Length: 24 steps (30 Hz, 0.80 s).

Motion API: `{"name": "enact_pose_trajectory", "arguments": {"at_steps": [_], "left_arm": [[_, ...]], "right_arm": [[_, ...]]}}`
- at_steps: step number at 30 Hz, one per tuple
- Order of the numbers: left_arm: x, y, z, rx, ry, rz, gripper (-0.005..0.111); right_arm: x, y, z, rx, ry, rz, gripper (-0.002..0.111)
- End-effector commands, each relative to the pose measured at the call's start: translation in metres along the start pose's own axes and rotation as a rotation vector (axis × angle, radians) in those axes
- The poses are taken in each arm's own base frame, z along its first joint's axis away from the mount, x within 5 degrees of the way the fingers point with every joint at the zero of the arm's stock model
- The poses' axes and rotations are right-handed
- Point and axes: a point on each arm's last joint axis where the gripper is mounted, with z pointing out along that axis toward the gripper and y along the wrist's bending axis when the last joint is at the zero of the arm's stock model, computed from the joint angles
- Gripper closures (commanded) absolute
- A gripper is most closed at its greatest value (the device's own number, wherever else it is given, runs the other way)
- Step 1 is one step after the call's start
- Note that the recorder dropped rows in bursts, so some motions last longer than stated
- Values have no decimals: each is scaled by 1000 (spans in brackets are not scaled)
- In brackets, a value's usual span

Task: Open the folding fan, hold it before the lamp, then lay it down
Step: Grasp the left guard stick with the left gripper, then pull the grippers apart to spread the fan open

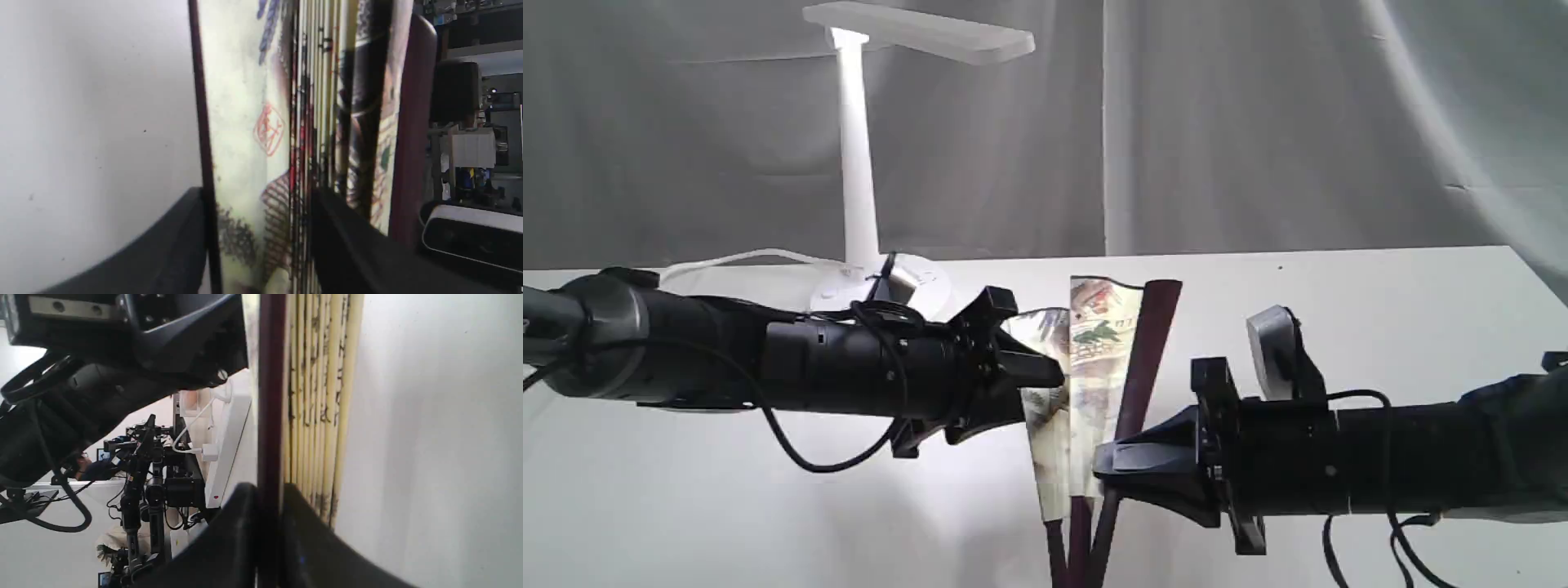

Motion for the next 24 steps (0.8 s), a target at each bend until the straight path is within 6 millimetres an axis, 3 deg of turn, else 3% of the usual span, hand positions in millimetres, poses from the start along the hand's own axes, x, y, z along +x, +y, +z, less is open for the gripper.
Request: {"name": "enact_pose_trajectory", "arguments": {"at_steps": [1, 4, 7, 21, 24], "left_arm": [[2, 6, 4, 23, 31, -31, 56], [4, 10, 6, 30, 48, -44, 51], [5, 11, 7, 30, 50, -46, 53], [1, 10, 2, 58, 55, -51, 105], [2, 10, 2, 67, 62, -53, 107]], "right_arm": [[-1, 4, 0, -28, 1, -6, 108], [-1, 4, 0, -27, 0, -1, 108], [-1, 4, 0, -27, -1, -3, 108], [-1, 4, 0, -27, -1, -34, 108], [-1, 4, 0, -27, -1, -34, 108]]}}
